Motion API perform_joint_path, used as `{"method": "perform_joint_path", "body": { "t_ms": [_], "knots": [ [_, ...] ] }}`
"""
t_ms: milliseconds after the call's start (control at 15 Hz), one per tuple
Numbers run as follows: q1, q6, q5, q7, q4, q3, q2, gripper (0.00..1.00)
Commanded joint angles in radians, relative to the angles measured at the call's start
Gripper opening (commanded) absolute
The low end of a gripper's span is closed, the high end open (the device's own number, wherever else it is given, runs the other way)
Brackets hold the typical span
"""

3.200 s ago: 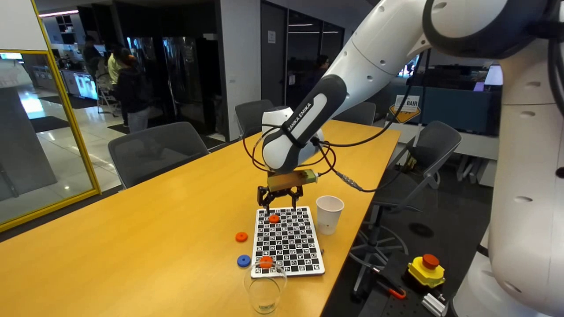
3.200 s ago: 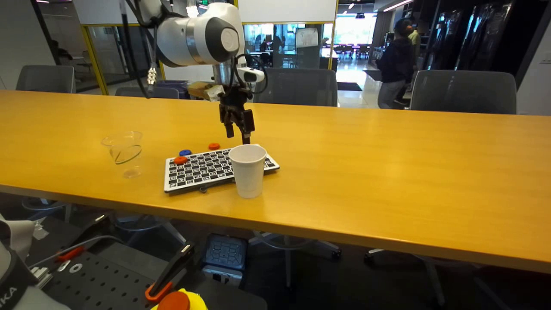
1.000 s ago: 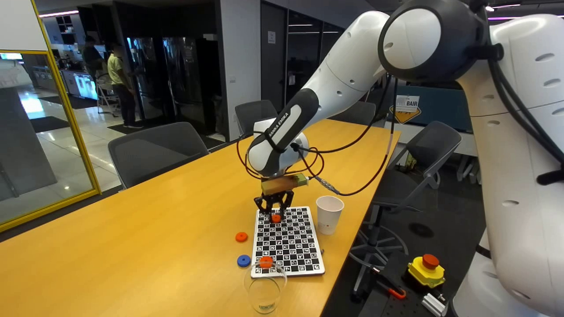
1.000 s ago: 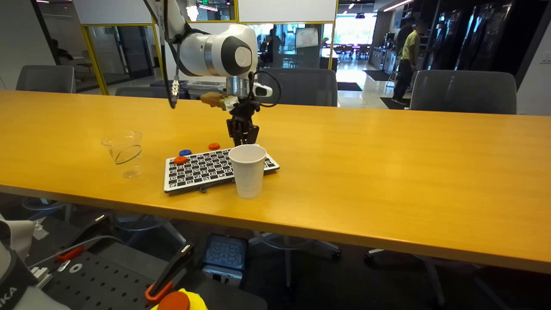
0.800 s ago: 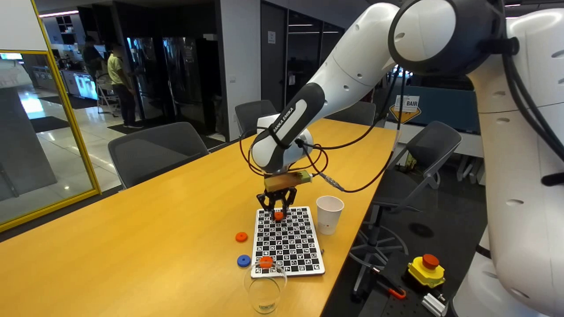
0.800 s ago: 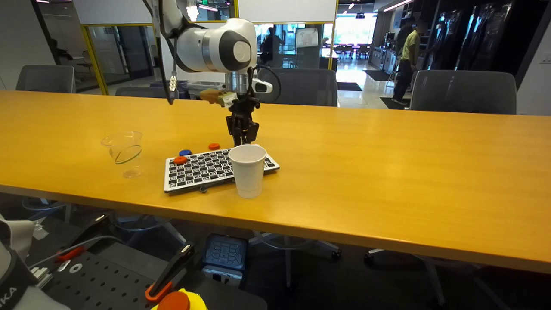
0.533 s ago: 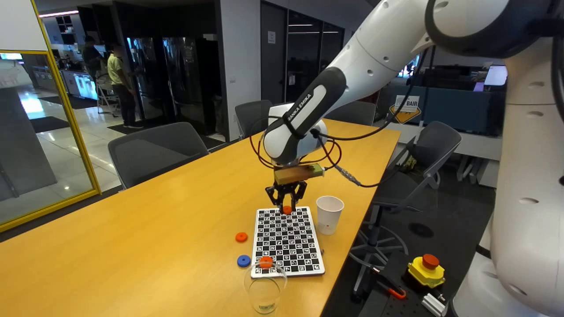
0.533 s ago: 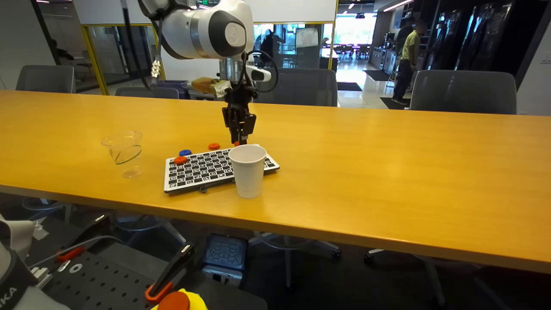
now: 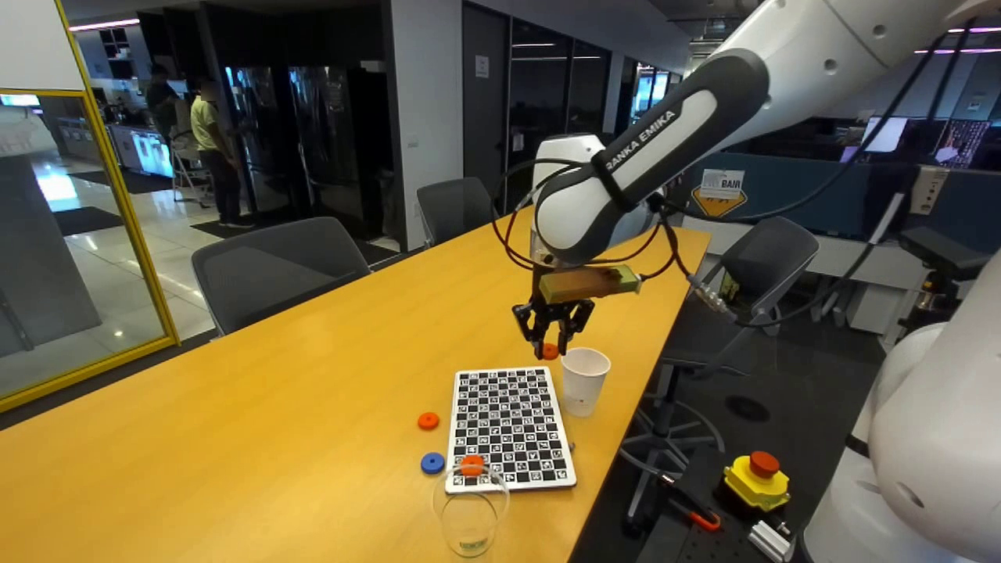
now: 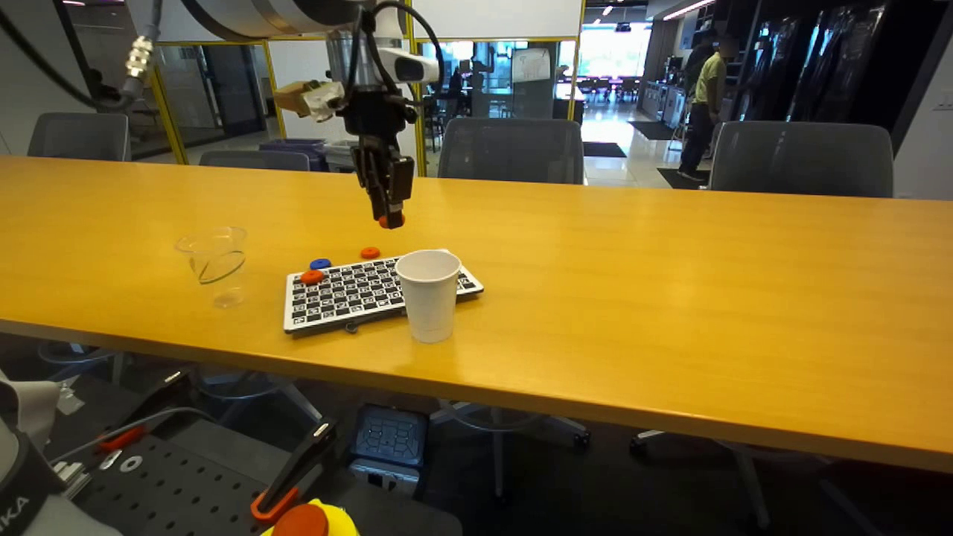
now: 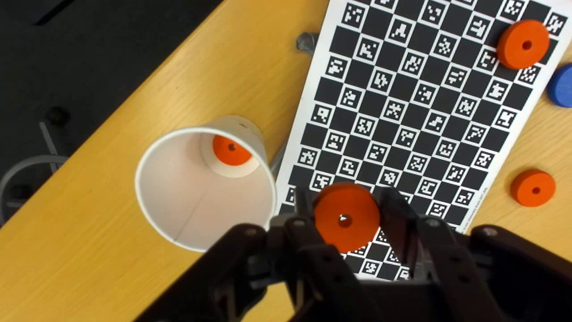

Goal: Put the four orange rings inside the white cup, put the blue ring inside the clear cup

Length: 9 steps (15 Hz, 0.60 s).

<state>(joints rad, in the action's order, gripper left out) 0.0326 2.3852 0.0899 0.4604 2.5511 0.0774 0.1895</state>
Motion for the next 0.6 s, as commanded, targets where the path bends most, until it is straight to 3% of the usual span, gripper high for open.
{"method": "perform_joint_path", "body": {
  "t_ms": [0, 533],
  "knots": [
    [0.065, 0.0, 0.05, 0.092, 0.11, -0.049, 0.161, 0.19],
    [0.165, 0.016, 0.064, 0.166, 0.104, -0.082, 0.108, 0.19]
  ]
}}
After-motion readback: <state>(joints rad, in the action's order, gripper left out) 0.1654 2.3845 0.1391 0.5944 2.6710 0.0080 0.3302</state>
